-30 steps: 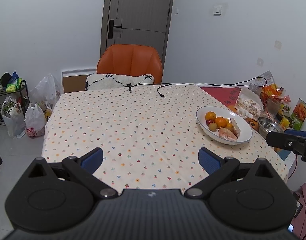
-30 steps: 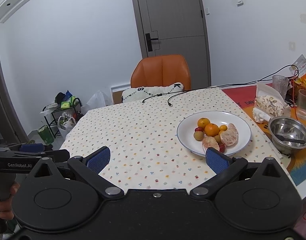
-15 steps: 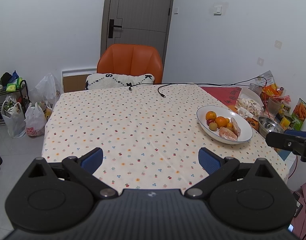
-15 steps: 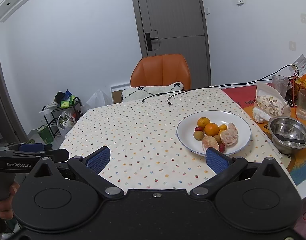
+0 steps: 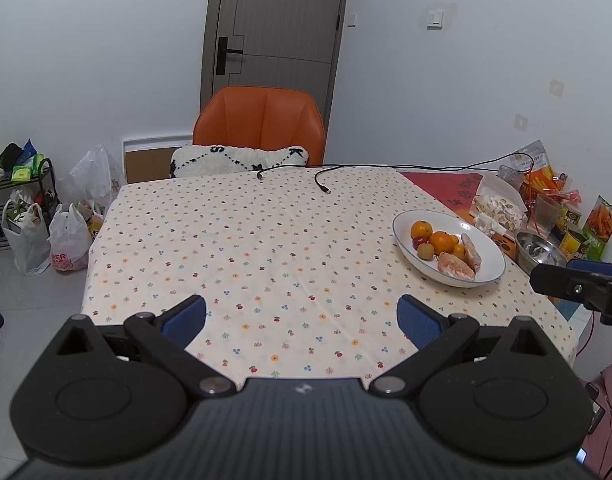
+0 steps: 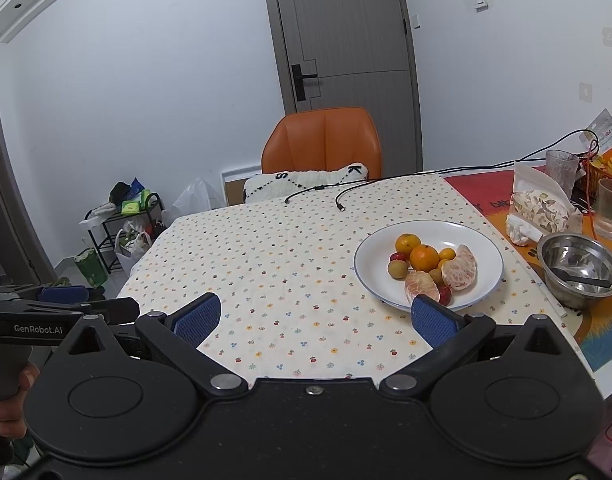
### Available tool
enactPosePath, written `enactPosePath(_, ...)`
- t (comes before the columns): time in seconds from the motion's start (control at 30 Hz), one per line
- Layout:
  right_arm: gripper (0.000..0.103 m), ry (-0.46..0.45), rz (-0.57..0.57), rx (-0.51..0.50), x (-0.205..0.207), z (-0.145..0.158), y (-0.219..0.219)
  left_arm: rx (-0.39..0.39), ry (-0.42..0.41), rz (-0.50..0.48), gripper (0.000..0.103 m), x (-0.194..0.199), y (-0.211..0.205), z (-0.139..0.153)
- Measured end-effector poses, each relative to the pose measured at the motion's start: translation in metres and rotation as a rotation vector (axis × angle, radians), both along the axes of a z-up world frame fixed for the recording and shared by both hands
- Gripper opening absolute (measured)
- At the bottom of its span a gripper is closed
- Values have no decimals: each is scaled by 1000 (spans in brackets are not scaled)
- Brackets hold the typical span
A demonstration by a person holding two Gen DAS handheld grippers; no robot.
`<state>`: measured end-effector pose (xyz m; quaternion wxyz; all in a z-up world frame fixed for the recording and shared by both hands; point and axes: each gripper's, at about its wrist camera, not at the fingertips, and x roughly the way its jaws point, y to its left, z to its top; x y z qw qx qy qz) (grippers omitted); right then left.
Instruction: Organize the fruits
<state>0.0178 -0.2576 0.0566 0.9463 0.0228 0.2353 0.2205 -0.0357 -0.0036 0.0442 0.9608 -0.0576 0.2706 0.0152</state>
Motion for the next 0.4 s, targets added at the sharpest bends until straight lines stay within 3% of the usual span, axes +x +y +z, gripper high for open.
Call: enactPosePath(0.4, 103, 2, 1, -3, 1, -2, 0, -2, 4, -6, 101, 1, -3, -2)
